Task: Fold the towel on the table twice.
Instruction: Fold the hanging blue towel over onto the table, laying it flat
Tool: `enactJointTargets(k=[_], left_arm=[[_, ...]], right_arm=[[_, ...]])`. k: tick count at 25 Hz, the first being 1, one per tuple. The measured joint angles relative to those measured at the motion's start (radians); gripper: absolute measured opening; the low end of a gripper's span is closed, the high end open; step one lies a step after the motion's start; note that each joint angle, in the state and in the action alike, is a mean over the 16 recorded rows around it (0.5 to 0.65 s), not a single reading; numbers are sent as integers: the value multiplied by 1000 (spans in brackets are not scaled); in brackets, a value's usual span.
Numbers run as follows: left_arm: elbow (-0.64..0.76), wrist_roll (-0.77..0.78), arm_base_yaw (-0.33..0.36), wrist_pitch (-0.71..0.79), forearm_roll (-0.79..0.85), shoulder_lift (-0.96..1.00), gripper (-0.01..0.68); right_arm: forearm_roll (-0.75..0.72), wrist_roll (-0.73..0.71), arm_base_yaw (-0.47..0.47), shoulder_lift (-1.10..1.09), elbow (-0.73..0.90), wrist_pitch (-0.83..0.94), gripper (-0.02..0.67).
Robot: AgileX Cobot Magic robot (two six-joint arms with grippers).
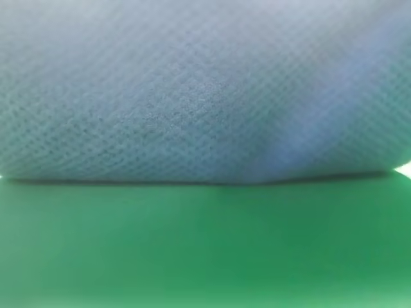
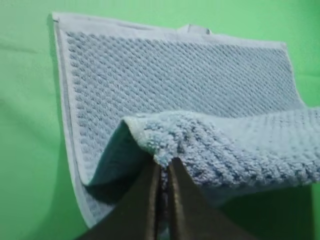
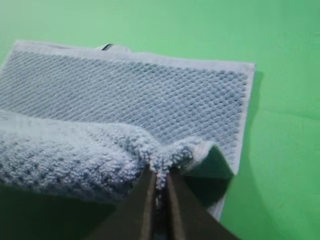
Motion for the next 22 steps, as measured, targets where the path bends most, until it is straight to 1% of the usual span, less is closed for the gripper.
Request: enactJointTargets(k=[6, 11, 15, 22], left_arm=[[-59, 141, 0, -106, -149, 172, 0], [-143, 233, 0, -152, -239, 319, 0], [-219, 266, 0, -180, -269, 431, 0], [-320, 275, 0, -231, -277, 587, 0]], right_arm=[[1, -8, 0, 163, -59, -115, 0], [3, -16, 0, 298, -122, -194, 0], [5, -22, 0, 399, -168, -260, 0], [8, -31, 0, 550, -237, -342, 0]])
